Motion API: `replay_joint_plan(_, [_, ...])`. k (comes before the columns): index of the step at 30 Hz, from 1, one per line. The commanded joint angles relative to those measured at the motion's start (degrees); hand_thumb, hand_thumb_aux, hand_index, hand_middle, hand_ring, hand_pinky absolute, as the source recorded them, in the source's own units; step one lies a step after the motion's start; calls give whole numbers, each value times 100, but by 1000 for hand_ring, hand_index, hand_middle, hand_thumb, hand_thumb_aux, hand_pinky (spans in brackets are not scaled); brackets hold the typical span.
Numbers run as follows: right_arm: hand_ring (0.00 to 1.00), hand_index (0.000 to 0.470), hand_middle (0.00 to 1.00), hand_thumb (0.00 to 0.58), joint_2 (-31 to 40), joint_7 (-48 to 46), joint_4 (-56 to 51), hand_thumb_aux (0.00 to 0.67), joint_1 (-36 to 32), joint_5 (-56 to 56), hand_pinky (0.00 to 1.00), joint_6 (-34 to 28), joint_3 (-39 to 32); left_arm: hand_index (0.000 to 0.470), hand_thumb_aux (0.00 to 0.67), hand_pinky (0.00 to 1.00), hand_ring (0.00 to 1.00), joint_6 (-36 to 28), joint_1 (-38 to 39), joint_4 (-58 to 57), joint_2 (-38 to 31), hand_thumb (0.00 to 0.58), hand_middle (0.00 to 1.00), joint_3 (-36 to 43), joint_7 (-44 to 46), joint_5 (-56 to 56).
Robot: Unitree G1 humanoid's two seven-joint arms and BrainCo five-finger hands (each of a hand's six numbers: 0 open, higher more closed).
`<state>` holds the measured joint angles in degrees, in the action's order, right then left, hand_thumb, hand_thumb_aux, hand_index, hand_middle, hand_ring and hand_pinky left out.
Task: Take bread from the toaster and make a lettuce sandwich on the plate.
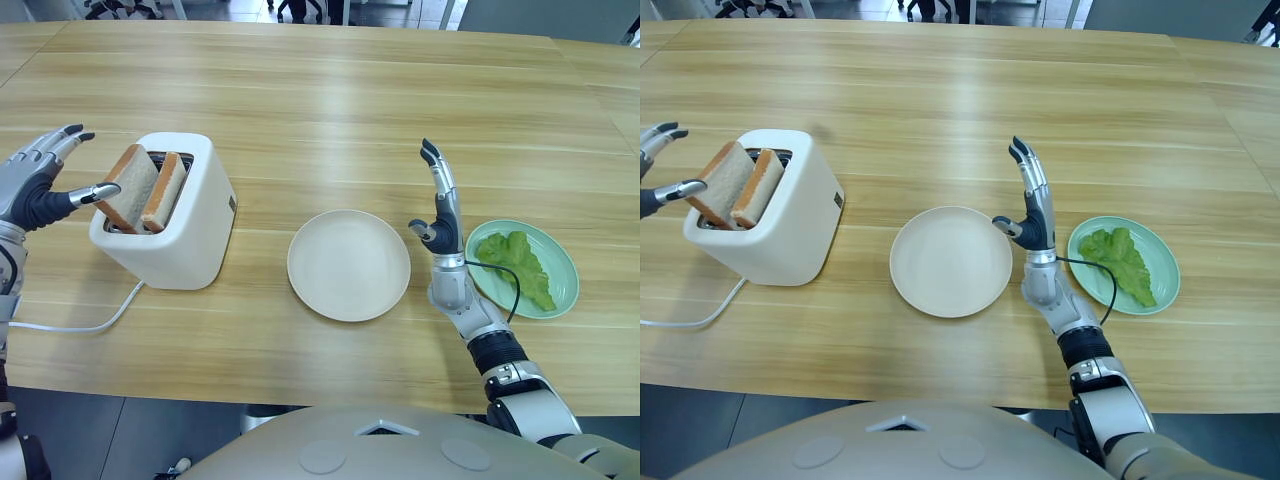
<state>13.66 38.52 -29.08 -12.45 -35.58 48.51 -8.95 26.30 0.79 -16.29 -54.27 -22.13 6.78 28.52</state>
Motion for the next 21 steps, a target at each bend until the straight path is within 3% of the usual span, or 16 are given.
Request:
replay_joint_plan(1, [0,0,0,0,26,-65,55,0,55,49,0,-77,55,0,0,0,0,9,104,-195,-137,0,0,406,-5,212])
replay_joint_plan(8, [0,0,0,0,-8,-73,82,0,87,48,0,-103,38,0,0,0,0,61,92,-146,-217,0,0,651,-69,158])
replay_joint_plan(10, [0,0,0,0,-7,-75,81,0,86,53,0,-103,37,9,13,0,0,55,79,-150,-224,23,0,720,-76,162])
replay_joint_plan(12, [0,0,0,0,0,-79,86,0,89,66,0,-101,48,83,121,0,0,86,81,-147,-235,190,0,782,-67,148])
replay_joint_plan(13, [0,0,0,0,5,-80,89,0,92,72,0,-101,55,83,121,0,0,128,87,-143,-239,190,0,814,-60,132])
replay_joint_plan(14, [0,0,0,0,8,-80,90,0,96,76,0,-102,59,177,257,0,0,190,85,-135,-234,360,0,828,-75,102])
replay_joint_plan(15, [0,0,0,0,8,-80,91,0,98,78,0,-105,61,251,365,0,0,220,68,-112,-217,460,0,814,-83,37])
replay_joint_plan(17, [0,0,0,0,7,-87,99,0,110,81,0,-104,59,271,394,0,0,258,48,-49,-199,482,0,743,-103,-108])
replay_joint_plan(18, [0,0,0,0,7,-90,100,0,113,82,0,-104,58,368,536,0,0,271,40,-27,-199,557,0,717,-116,-159])
replay_joint_plan(19, [0,0,0,0,6,-93,100,0,114,84,0,-103,58,397,578,0,0,312,30,-7,-198,569,0,693,-135,-212])
replay_joint_plan(20, [0,0,0,0,5,-95,100,0,114,85,0,-102,59,397,578,0,0,355,19,4,-186,569,0,660,-118,-327])
replay_joint_plan(21, [0,0,0,0,2,-97,100,0,115,87,0,-102,61,460,670,0,0,387,18,34,-177,580,0,614,-94,-451])
